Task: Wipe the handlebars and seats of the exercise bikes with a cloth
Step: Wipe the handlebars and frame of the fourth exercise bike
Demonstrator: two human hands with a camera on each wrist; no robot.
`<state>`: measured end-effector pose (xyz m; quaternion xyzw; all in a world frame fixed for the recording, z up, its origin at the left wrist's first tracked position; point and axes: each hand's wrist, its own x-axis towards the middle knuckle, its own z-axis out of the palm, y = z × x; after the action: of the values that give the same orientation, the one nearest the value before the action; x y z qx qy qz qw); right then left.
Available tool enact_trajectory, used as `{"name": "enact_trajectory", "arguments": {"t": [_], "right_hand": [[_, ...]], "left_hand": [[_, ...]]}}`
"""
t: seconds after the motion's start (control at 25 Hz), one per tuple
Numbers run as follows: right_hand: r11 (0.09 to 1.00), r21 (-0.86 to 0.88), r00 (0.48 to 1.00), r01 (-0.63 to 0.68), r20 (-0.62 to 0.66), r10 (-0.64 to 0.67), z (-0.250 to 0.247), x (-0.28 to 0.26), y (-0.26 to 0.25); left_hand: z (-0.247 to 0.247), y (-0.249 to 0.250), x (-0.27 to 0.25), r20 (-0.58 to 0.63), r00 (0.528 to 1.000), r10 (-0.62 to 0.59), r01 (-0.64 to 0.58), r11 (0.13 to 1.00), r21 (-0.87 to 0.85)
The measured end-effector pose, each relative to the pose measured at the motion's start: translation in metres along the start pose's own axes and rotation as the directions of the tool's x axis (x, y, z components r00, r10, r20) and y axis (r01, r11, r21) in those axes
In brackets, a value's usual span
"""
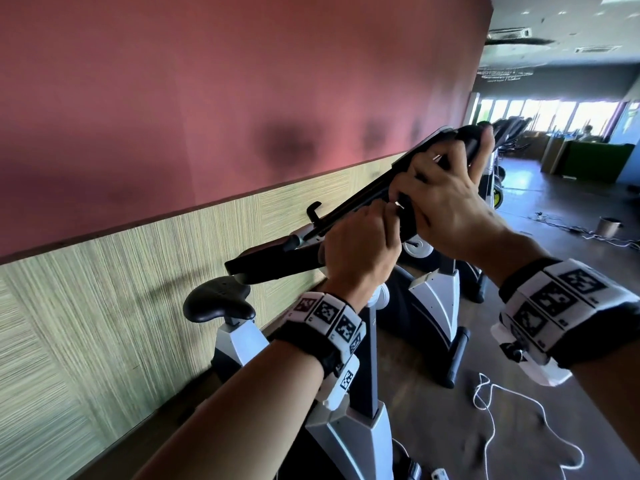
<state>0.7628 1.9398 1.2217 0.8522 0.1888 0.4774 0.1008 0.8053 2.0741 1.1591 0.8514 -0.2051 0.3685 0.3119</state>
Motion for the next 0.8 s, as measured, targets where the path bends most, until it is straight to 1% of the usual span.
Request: {"name": "enact_trajectory", "arguments": {"t": [0.04, 0.12, 0.16, 0.2, 0.28, 0.36, 0.4, 0.44, 0.52, 0.6, 0.64, 0.68, 0.72, 0.8], "right_hand": [[1.0, 0.002, 1.0, 0.005, -0.001, -0.005, -0.001, -0.001, 0.0], [1.0, 0.0, 0.999, 0.029, -0.021, -0.029, -0.002, -0.003, 0.004], [0.999, -0.003, 0.999, 0.037, -0.027, -0.038, -0.001, -0.003, 0.005], [0.999, -0.007, 0.999, 0.042, -0.03, -0.042, -0.001, -0.003, 0.005], [0.999, -0.013, 0.998, 0.029, -0.046, -0.03, 0.001, -0.002, 0.005], [1.0, -0.014, 0.998, 0.0, -0.058, -0.001, 0.002, 0.0, 0.003], [1.0, -0.02, 0.999, -0.007, -0.054, 0.006, 0.002, 0.0, 0.002], [1.0, -0.025, 0.999, -0.01, -0.042, 0.009, 0.002, -0.001, 0.002], [0.999, -0.033, 1.0, -0.001, -0.016, 0.001, -0.002, -0.002, 0.003], [0.999, -0.043, 1.0, 0.01, -0.002, -0.01, -0.005, -0.003, 0.003], [0.999, -0.045, 1.0, 0.01, 0.002, -0.01, -0.006, -0.003, 0.003], [0.999, -0.049, 1.0, 0.007, 0.003, -0.006, -0.005, -0.003, 0.002], [0.999, -0.053, 1.0, -0.004, 0.001, 0.004, -0.004, -0.003, 0.001], [0.998, -0.05, 1.0, -0.031, -0.006, 0.03, -0.002, -0.002, 0.0]], "left_hand": [[-0.001, -0.001, -0.002, -0.017, 0.998, 0.057, -0.057, 0.998, -0.028], [-0.005, -0.02, -0.009, -0.047, 0.985, 0.168, -0.171, 0.982, -0.081], [-0.007, -0.034, -0.013, -0.057, 0.982, 0.182, -0.187, 0.977, -0.099], [-0.009, -0.045, -0.016, -0.061, 0.985, 0.159, -0.165, 0.98, -0.109], [-0.01, -0.052, -0.016, -0.027, 0.998, 0.049, -0.051, 0.997, -0.063], [-0.011, -0.034, -0.007, 0.046, 0.997, -0.065, 0.064, 0.998, 0.015], [-0.009, -0.021, -0.002, 0.068, 0.994, -0.088, 0.085, 0.996, 0.034], [-0.006, -0.009, 0.0, 0.069, 0.995, -0.072, 0.069, 0.997, 0.039], [-0.004, 0.0, 0.0, 0.035, 0.999, 0.022, -0.023, 1.0, 0.018], [-0.006, -0.016, -0.006, 0.009, 0.995, 0.104, -0.104, 0.994, -0.029], [-0.008, -0.027, -0.01, 0.005, 0.994, 0.113, -0.113, 0.992, -0.06], [-0.009, -0.035, -0.013, 0.001, 0.996, 0.09, -0.09, 0.993, -0.07], [-0.009, -0.035, -0.013, 0.006, 0.999, 0.045, -0.045, 0.998, -0.046], [-0.007, -0.018, -0.005, 0.042, 0.997, -0.064, 0.062, 0.997, 0.044]]}}
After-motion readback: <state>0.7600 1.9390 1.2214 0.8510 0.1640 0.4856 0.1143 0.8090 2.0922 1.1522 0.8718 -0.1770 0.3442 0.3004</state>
